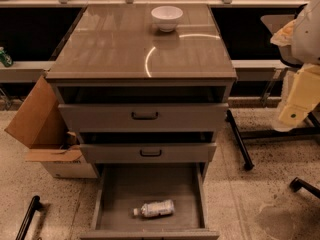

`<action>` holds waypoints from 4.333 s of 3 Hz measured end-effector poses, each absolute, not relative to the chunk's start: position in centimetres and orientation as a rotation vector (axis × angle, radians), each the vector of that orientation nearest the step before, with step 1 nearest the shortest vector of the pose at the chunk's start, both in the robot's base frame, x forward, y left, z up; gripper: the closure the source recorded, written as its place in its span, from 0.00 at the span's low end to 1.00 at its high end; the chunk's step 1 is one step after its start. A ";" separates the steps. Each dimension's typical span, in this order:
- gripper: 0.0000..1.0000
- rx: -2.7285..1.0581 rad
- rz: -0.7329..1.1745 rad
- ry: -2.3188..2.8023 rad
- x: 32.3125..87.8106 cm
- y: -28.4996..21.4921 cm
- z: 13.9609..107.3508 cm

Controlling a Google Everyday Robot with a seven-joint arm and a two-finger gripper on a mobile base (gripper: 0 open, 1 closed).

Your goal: Pick blue plastic bottle from bottom drawer and place on counter

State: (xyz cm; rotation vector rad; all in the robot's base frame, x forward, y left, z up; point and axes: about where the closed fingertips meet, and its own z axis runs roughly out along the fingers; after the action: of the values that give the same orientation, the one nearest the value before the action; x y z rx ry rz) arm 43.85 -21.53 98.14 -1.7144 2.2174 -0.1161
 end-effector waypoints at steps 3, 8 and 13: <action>0.00 -1.781 0.091 2.109 43.3 -17.1 90.3; 0.00 -2.065 0.447 1.891 38.1 -5.8 71.5; 0.00 -2.007 0.552 1.870 43.0 -4.7 51.6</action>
Offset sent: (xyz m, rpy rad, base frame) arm -0.0003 0.0420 -0.0890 0.1526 0.0561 0.1200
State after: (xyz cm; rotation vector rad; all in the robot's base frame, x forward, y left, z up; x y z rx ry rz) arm 43.05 -4.67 51.65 -2.0072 1.8704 0.5520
